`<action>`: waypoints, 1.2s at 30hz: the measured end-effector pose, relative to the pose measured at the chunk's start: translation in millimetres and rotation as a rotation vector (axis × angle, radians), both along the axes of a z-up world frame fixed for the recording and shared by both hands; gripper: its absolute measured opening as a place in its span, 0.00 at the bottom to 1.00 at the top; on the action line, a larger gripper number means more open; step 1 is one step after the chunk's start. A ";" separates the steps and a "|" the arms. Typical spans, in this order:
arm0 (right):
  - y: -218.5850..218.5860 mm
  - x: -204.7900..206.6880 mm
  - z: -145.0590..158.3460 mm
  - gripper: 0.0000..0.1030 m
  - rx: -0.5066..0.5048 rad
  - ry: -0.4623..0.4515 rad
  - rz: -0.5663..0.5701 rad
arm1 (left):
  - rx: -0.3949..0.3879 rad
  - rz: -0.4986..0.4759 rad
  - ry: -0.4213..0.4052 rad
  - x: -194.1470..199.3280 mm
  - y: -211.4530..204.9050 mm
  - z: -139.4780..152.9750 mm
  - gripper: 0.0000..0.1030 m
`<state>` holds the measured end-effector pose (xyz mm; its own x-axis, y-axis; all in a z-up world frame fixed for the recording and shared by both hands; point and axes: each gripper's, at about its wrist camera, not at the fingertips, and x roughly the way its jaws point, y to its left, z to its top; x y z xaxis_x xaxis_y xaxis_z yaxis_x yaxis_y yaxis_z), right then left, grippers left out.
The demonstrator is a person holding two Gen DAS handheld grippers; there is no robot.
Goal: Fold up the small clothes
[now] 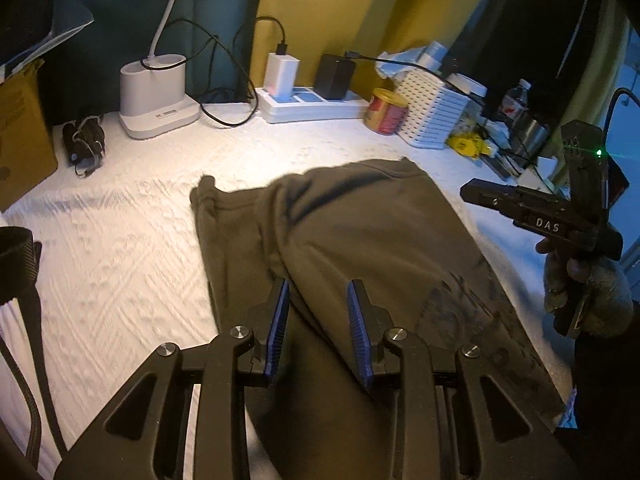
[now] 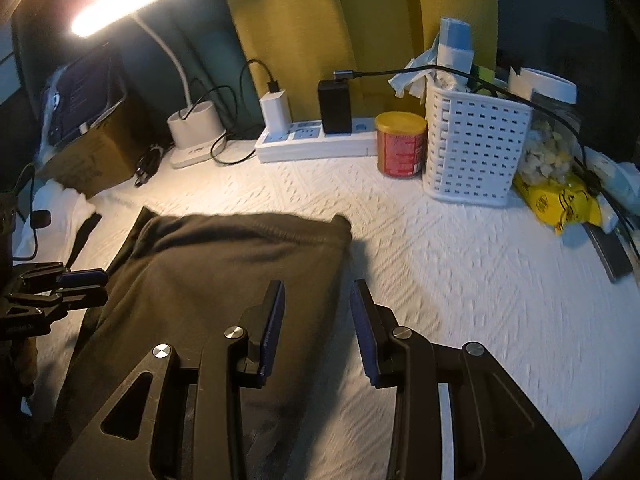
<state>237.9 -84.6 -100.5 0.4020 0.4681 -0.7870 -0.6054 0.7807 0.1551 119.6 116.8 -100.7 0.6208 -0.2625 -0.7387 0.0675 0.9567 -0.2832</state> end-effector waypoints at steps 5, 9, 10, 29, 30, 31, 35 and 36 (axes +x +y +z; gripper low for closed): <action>-7.6 -24.6 1.4 0.35 0.000 0.012 0.003 | -0.056 -0.027 -0.001 -24.6 -11.8 2.2 0.29; -14.3 -43.9 1.3 0.35 0.001 0.019 -0.002 | -0.111 -0.063 0.017 -49.6 -24.9 0.3 0.29; -16.6 -49.8 0.9 0.35 0.001 0.023 -0.005 | -0.123 -0.068 0.019 -55.2 -27.6 0.4 0.29; -49.6 -139.6 -8.0 0.35 -0.012 0.073 -0.014 | -0.171 -0.231 0.076 -130.6 -69.6 -12.0 0.08; -50.6 -142.2 -8.1 0.35 -0.013 0.073 -0.016 | -0.161 -0.229 0.066 -132.4 -69.0 -9.4 0.05; -52.0 -145.2 -8.3 0.35 -0.014 0.074 -0.017 | -0.160 -0.228 0.050 -135.2 -67.1 -5.1 0.03; -54.7 -157.3 -9.5 0.35 -0.024 0.077 -0.016 | -0.154 -0.215 0.035 -143.4 -57.3 2.1 0.03; -55.7 -161.2 -9.1 0.35 -0.026 0.076 -0.015 | -0.156 -0.215 0.038 -146.1 -55.0 1.2 0.03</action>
